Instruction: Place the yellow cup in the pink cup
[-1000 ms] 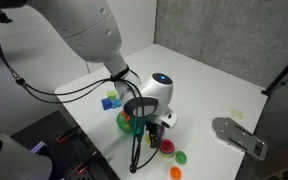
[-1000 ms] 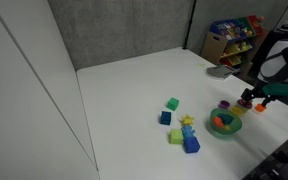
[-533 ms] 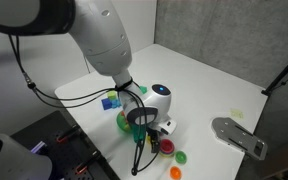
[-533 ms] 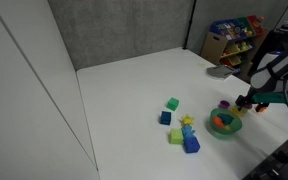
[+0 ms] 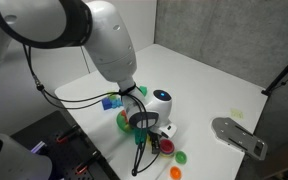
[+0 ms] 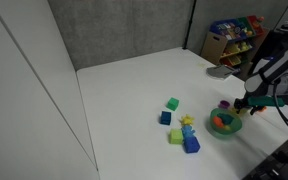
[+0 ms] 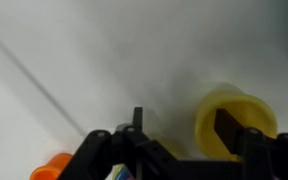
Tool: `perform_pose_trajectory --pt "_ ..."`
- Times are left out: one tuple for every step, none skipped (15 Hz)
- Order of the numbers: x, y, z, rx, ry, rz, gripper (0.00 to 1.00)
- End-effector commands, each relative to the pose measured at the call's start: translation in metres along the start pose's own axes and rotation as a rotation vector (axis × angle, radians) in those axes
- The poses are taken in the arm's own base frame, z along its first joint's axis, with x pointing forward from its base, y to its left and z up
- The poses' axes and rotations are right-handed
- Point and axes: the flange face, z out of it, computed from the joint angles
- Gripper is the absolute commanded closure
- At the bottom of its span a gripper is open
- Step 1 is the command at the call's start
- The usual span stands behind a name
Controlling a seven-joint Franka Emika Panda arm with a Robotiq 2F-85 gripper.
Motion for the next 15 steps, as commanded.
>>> perform_pose_trajectory --pt "0.005 -0.001 -0.001 0.009 0.003 0.034 0.56" --pt "0.004 0.0 -0.002 0.01 0.001 0.036 0.63" --pt "0.002 0.002 -0.005 0.011 -0.001 0.035 0.72" --pt "0.0 0.003 -0.007 0.015 -0.001 0.034 0.8" --pt "-0.003 0.006 -0.01 0.021 -0.006 0.032 0.89" --pt "-0.007 0.009 -0.013 0.03 -0.015 0.028 0.95" --pt "-0.012 0.013 -0.015 0.031 -0.017 0.025 0.97" --pt "-0.016 0.017 -0.017 0.036 -0.022 0.023 0.99" --pt "-0.019 0.021 -0.024 0.047 -0.024 0.022 0.95" --pt "-0.024 0.025 -0.028 0.058 -0.038 0.016 0.95" --pt "-0.03 0.03 -0.031 0.068 -0.05 0.011 0.95" --pt "-0.035 0.034 -0.035 0.073 -0.054 0.008 0.95" --pt "-0.039 0.039 -0.039 0.078 -0.055 0.007 0.95" --pt "-0.041 0.045 -0.044 0.079 -0.052 0.009 0.95" --pt "-0.041 0.051 -0.05 0.077 -0.043 0.013 0.95"
